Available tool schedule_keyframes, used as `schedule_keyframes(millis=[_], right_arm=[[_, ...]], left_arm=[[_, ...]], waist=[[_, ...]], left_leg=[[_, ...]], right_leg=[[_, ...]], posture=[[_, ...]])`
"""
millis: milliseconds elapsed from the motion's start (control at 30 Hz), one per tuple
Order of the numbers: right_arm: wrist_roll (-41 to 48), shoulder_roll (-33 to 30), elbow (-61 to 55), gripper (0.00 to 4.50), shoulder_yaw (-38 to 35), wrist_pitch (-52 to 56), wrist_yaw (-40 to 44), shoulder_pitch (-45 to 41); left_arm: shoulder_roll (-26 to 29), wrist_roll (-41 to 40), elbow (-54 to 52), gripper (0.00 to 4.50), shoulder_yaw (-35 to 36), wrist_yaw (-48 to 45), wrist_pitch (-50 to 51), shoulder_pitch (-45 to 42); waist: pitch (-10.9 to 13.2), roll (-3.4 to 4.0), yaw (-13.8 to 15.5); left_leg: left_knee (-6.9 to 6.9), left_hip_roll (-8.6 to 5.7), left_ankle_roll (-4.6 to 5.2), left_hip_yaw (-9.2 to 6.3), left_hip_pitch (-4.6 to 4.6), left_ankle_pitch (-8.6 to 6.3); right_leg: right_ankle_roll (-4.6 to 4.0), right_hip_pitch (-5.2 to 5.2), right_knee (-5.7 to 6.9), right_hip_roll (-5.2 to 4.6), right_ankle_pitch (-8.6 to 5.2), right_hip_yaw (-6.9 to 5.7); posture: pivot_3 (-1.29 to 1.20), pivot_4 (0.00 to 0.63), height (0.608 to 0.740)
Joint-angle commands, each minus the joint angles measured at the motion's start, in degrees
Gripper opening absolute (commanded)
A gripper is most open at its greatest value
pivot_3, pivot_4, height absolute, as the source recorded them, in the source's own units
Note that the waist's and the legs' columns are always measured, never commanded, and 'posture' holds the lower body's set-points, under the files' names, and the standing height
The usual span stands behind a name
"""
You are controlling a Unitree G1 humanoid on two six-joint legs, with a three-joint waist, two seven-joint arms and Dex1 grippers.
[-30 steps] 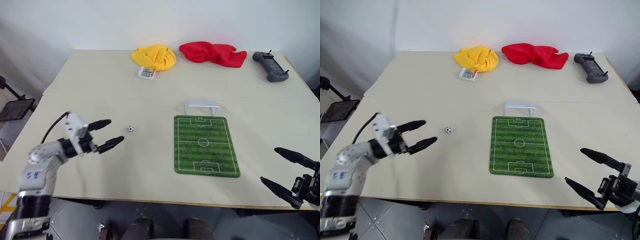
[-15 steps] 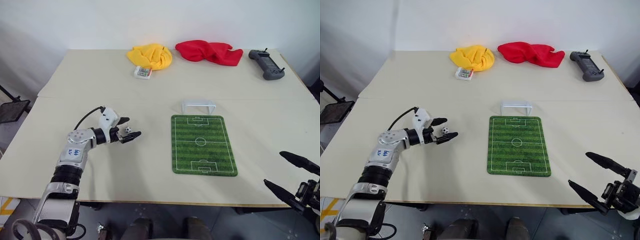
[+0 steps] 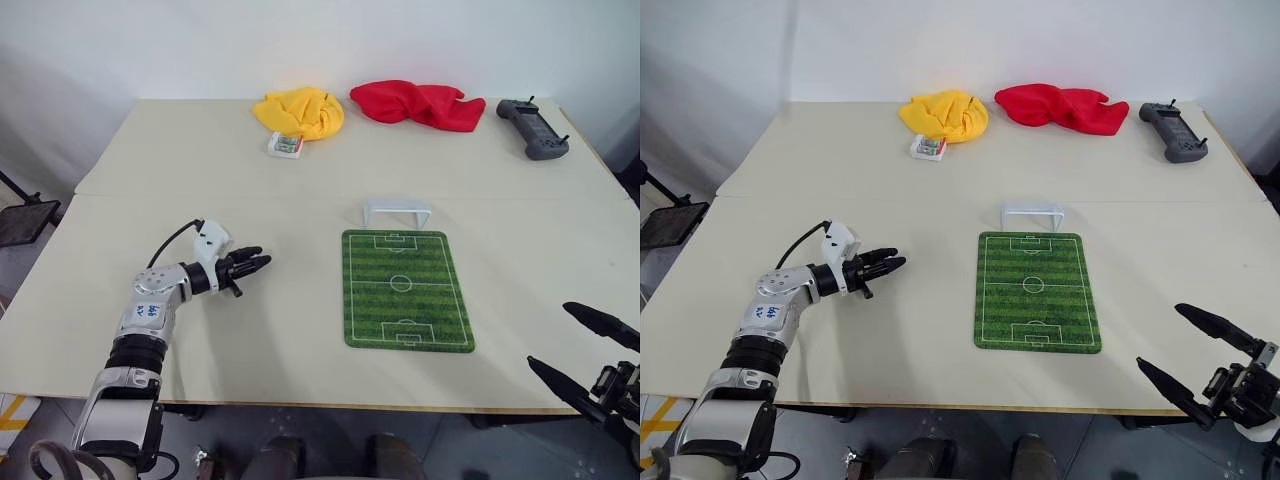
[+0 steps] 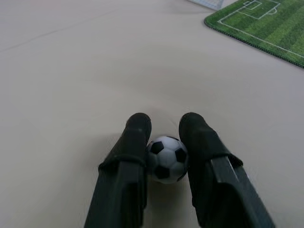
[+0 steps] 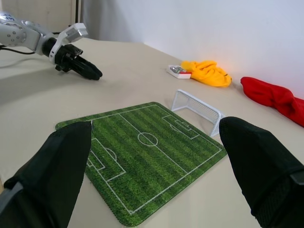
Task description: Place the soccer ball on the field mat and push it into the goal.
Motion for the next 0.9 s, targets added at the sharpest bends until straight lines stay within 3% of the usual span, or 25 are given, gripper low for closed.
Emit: schedule_keyframes(millis=[33,167,267,433,567,767,900], right_arm=[[0.4,-0.2,-0.4,4.50,-1.3,-0.9,0.1,0.3],[0.9,-1.9,-0.5,4.50,-2.0,0.0,0.8,0.1],[1.3,-4.5,1.0,4.50,-3.2,0.8,3.5,0.4],[3.1,-11.6,5.4,4.50,-6.4,3.9,13.9,3.8],[4.6,-18.3,8.3,4.50,-5.4,0.4,16.9,12.7],[4.3,-18.5,8.7,4.50,-8.3,1.2,16.9,13.0],[4.3,-16.0,3.7,4.50,-8.5,3.0,14.6,13.7]], left_arm=[[-0.3,-1.8,-4.6,0.86,0.8,-2.0,-0.8,0.7],[-1.5,-1.3,-15.2,0.86,-4.4,-6.9,-1.5,0.0],[-4.0,-2.9,-23.0,0.86,-8.8,-9.3,4.1,-2.2],[-9.0,0.8,-30.9,0.86,-21.9,-12.4,12.1,-4.3],[-17.7,6.8,-29.5,0.86,-31.7,-7.0,14.2,-3.8],[-22.8,13.0,-29.6,0.86,-36.4,0.8,14.0,-1.6],[-24.3,15.9,-28.7,0.86,-35.3,6.7,13.0,-1.2]], waist=[[0.0,0.00,0.0],[0.0,-0.01,0.1],[0.0,-0.01,0.5],[0.0,0.00,0.2],[0.1,-0.08,0.3],[0.3,-0.44,0.1],[0.2,-0.37,0.6]], left_leg=[[0.00,0.00,0.00,0.00,0.00,0.00],[0.02,0.00,0.00,0.00,-0.03,0.00],[0.07,-0.10,0.07,-0.01,-0.08,0.04],[0.04,-0.14,0.17,0.09,-0.04,0.05],[0.02,-0.11,0.24,0.21,-0.03,0.02],[0.11,-0.02,0.31,0.59,0.02,0.02],[0.13,-0.08,0.36,0.60,0.01,0.03]], right_leg=[[0.00,0.00,0.00,0.00,0.00,0.00],[0.00,-0.01,0.00,0.00,0.00,0.00],[0.07,0.05,-0.05,-0.11,0.04,-0.01],[0.18,0.23,-0.28,-0.12,0.09,-0.01],[0.19,0.25,-0.39,-0.09,0.09,0.03],[0.20,0.30,-0.62,-0.02,0.10,0.27],[0.27,0.30,-0.64,-0.06,0.14,0.34]], posture=[[0.00,0.150,0.740],[0.00,0.150,0.740],[0.00,0.150,0.740],[0.00,0.150,0.740],[0.00,0.150,0.740],[0.00,0.150,0.740],[0.00,0.150,0.740]])
